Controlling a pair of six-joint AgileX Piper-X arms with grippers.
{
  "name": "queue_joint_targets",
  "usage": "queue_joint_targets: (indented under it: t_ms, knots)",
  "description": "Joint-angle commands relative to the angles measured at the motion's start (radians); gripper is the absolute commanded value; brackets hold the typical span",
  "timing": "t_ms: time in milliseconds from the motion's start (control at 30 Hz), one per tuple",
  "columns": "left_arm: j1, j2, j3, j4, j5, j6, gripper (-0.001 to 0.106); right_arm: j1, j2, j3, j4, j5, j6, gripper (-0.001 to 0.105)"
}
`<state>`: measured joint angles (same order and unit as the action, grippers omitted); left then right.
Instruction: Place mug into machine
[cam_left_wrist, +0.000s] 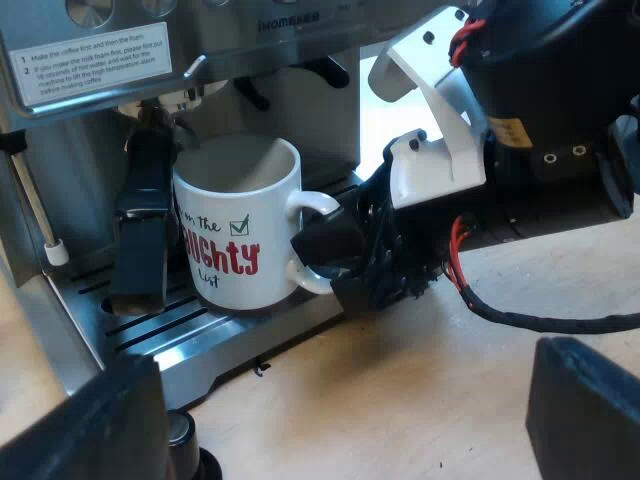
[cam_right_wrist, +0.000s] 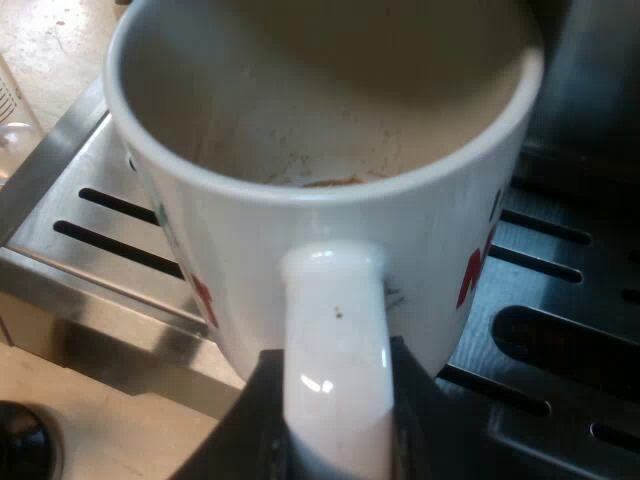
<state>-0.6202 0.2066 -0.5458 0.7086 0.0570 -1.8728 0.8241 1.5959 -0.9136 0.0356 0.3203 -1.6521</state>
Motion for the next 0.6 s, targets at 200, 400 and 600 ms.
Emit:
queue_joint_targets:
  t_ms: [200,400,600]
  knots:
    - [-0.005,-0.005,-0.004,-0.028,0.007,-0.005,0.074,-0.001,0.024,-0.026,-0.104,0.013,0.006,0.0]
    - [-0.005,-0.005,-0.004,-0.028,0.015,-0.005,0.074,-0.001,0.024,-0.026,-0.128,0.013,0.014,0.0]
    - [-0.005,-0.005,-0.004,-0.036,0.029,-0.005,0.074,-0.001,0.031,-0.026,-0.145,0.013,0.01,0.0]
